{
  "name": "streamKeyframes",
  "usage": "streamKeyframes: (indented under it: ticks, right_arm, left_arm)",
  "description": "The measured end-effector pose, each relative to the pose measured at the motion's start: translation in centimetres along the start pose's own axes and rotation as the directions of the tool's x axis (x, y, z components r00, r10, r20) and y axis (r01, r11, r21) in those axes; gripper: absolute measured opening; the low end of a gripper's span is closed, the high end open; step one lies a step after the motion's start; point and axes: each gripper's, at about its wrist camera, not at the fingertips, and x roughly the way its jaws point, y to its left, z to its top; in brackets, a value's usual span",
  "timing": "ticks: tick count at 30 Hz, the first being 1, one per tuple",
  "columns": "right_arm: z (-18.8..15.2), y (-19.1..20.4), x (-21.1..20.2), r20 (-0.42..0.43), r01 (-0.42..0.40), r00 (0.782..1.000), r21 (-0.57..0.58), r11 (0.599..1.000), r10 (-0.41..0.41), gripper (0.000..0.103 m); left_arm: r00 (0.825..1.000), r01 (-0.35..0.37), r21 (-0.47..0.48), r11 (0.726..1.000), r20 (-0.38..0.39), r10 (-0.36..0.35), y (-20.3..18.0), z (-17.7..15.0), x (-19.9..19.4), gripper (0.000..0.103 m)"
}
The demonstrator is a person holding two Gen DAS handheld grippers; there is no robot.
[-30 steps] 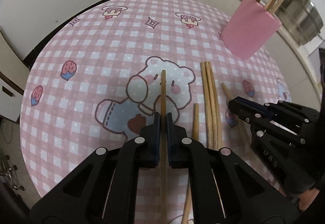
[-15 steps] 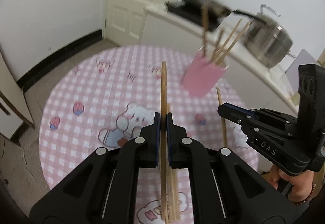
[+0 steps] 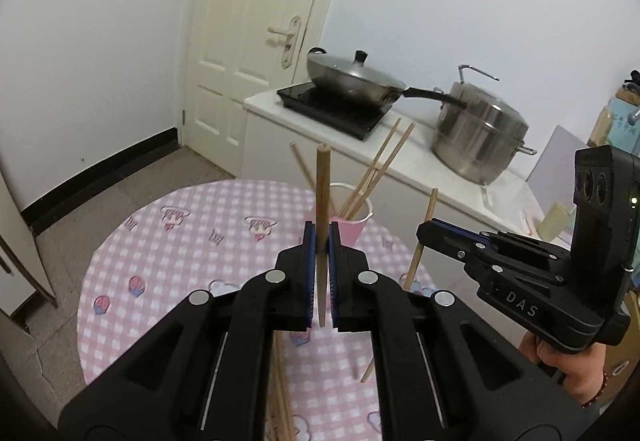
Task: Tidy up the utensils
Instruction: 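Lift both held chopsticks upright and carry them over the pink cup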
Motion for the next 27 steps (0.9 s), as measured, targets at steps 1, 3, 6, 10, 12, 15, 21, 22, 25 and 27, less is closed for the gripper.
streamKeyframes:
  ticks: [1,3,6,10,12,15,21,22,25,27]
  right_arm:
    - [0.2,-0.2,-0.1,0.005,0.002,1.000,0.000,1.000,-0.002,0.004]
    - [0.6,-0.6,-0.4,0.017,0.012,1.000,-0.004,1.000,-0.012,0.004]
    - [1.0,-1.1,-0.6,0.036,0.030,0.999,-0.007,1.000,-0.030,0.004]
    - [1.6,-1.6,-0.9,0.067,0.049,0.997,-0.005,0.999,-0.049,0.004]
    - [2.0,-2.0,-1.1,0.084,0.056,0.995,-0.004,0.998,-0.055,0.004]
    - [2.8,-2.5,-1.4,0.125,0.070,0.990,-0.004,0.998,-0.069,0.004]
    - [5.4,-3.4,-2.4,0.266,0.122,0.956,0.012,0.992,-0.121,0.004]
    - [5.8,-3.4,-2.5,0.296,0.134,0.946,0.014,0.991,-0.132,0.004]
    - [6.8,-3.4,-2.6,0.369,0.169,0.915,0.010,0.985,-0.161,0.004]
    - [7.2,-3.3,-2.2,0.404,0.185,0.899,0.003,0.983,-0.171,0.004]
  left_arm:
    - [1.000,0.004,0.000,1.000,0.003,-0.004,-0.2,0.2,0.0,0.006]
    - [1.000,0.010,0.004,1.000,0.011,-0.010,-0.7,0.7,0.3,0.006]
    - [1.000,0.016,0.004,1.000,0.021,-0.016,-1.0,1.1,0.6,0.006]
    - [0.998,0.027,-0.008,1.000,0.050,-0.026,-1.6,2.1,1.0,0.006]
    - [0.997,0.032,-0.011,0.999,0.066,-0.031,-1.8,2.7,1.2,0.006]
    - [0.994,0.039,-0.016,0.999,0.103,-0.038,-2.4,3.7,1.2,0.006]
    - [0.978,0.029,-0.027,0.999,0.206,-0.023,-3.5,6.1,0.9,0.006]
    - [0.975,0.029,-0.033,0.999,0.220,-0.021,-3.6,6.4,0.9,0.006]
    - [0.961,0.008,-0.048,0.999,0.276,0.006,-4.0,7.4,1.0,0.006]
    - [0.952,-0.006,-0.054,0.998,0.304,0.023,-4.2,8.0,1.6,0.006]
